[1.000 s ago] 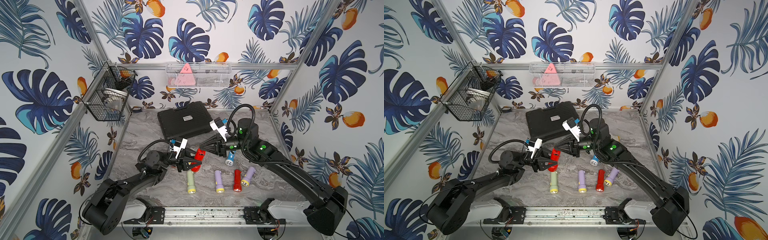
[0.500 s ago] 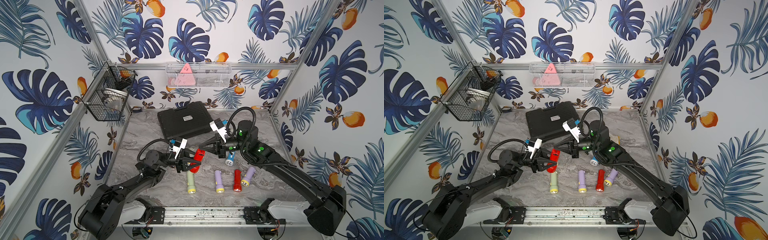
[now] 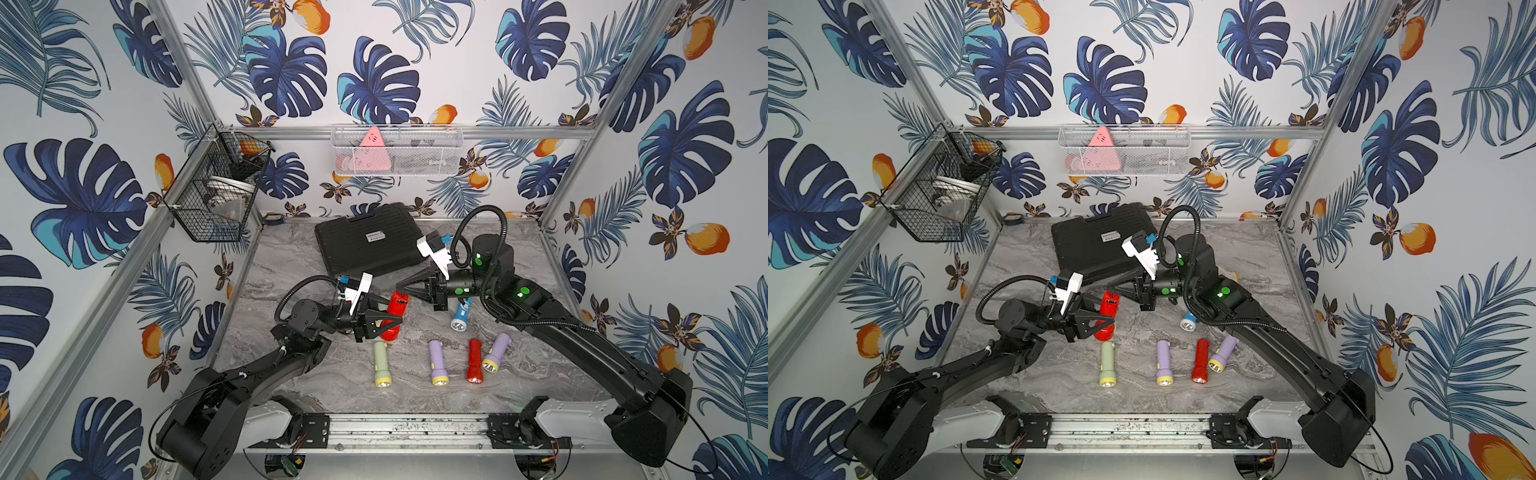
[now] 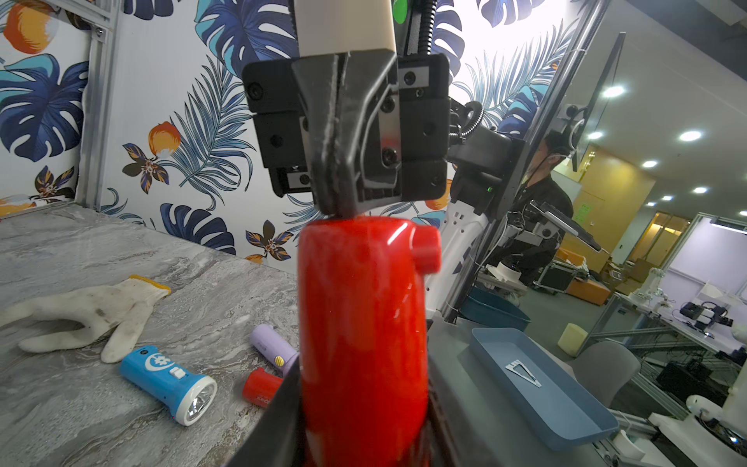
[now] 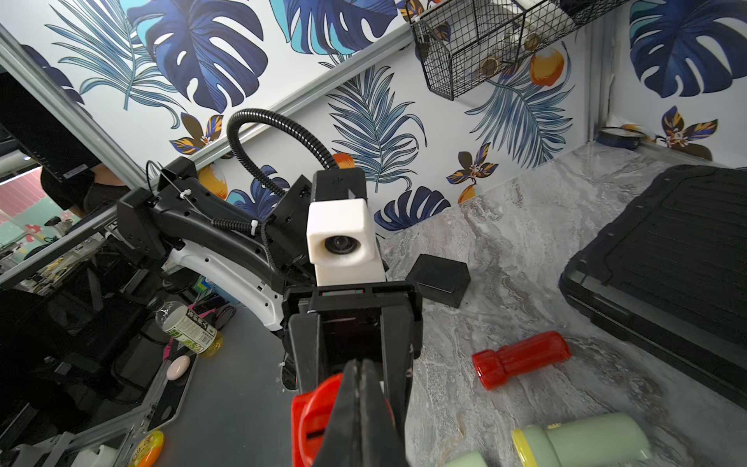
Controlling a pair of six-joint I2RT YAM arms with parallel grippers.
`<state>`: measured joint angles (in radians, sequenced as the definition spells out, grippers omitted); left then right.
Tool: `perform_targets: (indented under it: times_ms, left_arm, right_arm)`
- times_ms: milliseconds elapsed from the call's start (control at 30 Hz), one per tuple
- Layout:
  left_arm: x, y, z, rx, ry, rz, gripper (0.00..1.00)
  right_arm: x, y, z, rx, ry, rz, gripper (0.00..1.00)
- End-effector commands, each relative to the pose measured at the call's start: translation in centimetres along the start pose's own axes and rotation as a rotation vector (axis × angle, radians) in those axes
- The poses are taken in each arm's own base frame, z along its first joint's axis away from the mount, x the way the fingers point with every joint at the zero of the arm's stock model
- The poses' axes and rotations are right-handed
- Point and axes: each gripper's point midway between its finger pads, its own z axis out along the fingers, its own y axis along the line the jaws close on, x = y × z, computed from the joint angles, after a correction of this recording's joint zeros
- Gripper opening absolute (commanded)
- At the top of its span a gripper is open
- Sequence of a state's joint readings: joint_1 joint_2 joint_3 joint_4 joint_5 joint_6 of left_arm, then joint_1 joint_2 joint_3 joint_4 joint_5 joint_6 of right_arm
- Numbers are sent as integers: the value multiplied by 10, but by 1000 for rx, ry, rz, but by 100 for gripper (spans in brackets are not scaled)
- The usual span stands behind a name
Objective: Close the plug at the bottom of the flashlight
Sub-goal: Close the plug of the flashlight.
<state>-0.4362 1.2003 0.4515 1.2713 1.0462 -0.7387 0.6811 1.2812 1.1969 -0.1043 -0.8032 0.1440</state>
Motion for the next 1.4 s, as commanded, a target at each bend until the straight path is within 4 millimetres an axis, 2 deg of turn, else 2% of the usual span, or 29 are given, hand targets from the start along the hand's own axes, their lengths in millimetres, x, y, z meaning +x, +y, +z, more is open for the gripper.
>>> perform_targets:
  times_ms: [0,167,467,600,667,767,933,1067,1233,1367]
  left_arm:
    - [-31,-37,-2,106,-97,265,0]
    - [-31,-36,-2,107,-94,258,0]
    - [-30,-38,0,118,-90,247,0]
    - [-30,-37,1,114,-90,245,0]
    - [-29,-33,2,97,-86,237,0]
    - [-26,-22,3,39,-74,228,0]
    - [-14,10,7,-171,-1,215,0]
    - [2,28,10,-356,112,228,0]
    - [16,64,5,-620,193,124,0]
    - [29,90,-1,-807,240,34,0]
  right_arm:
    - [22,-29,-3,155,80,54,0]
    - [1,-25,-9,181,31,19,35]
    - [-23,-39,-25,340,-31,-22,60]
    - [-25,-42,-30,372,-44,-22,63]
    - [-23,-50,-34,422,-53,-7,67]
    - [-14,-71,-46,551,-65,29,71]
    - [19,-113,-75,825,-53,115,81]
    - [51,-142,-104,1023,-48,192,99]
    - [85,-163,-142,1162,-34,327,100]
    - [105,-173,-173,1215,-53,448,100]
